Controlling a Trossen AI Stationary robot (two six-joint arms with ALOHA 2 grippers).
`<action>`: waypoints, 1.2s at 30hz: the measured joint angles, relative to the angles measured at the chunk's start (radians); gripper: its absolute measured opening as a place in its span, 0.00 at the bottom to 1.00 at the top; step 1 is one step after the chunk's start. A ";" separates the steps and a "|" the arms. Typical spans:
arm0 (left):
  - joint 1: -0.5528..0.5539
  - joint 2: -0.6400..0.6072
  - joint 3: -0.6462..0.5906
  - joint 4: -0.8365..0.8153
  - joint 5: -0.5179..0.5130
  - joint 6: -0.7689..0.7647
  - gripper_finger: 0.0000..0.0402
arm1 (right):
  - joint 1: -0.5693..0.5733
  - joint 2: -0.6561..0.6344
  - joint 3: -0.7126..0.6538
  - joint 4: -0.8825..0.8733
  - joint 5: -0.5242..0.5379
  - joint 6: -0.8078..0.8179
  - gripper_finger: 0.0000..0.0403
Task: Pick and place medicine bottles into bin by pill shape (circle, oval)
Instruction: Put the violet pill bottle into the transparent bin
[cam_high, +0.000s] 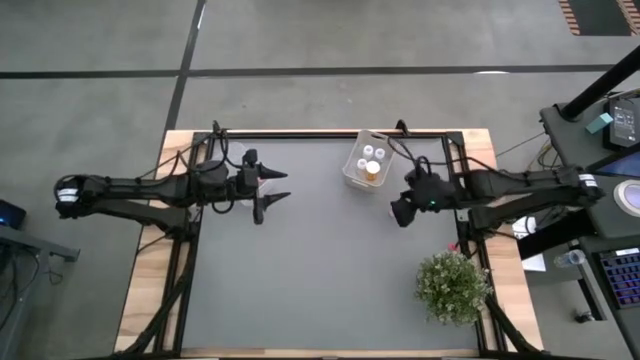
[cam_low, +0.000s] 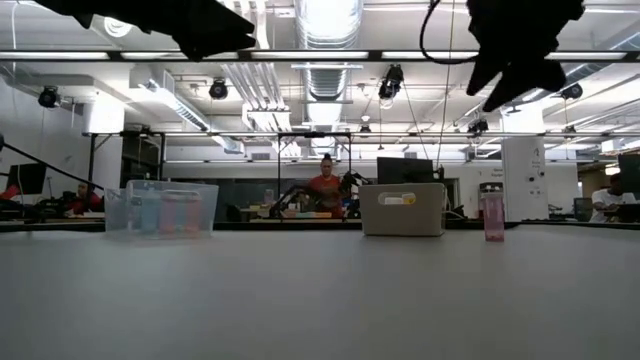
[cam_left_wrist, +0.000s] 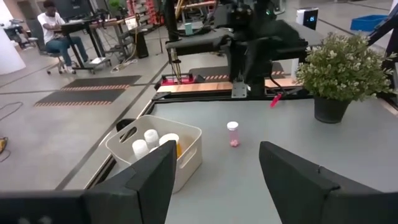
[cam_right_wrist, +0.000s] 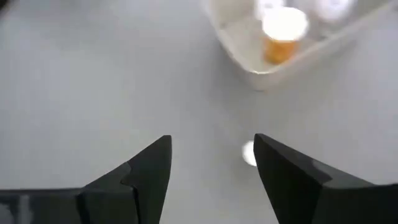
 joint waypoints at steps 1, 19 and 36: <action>0.000 -0.003 0.000 -0.003 0.000 0.000 0.53 | -0.014 0.030 0.027 -0.048 0.001 0.014 0.54; 0.000 -0.022 -0.004 -0.004 0.000 0.018 0.53 | -0.108 0.362 0.086 -0.218 -0.062 -0.043 0.54; 0.000 -0.022 -0.007 -0.004 0.000 0.018 0.53 | -0.167 0.481 0.078 -0.150 -0.090 -0.163 0.54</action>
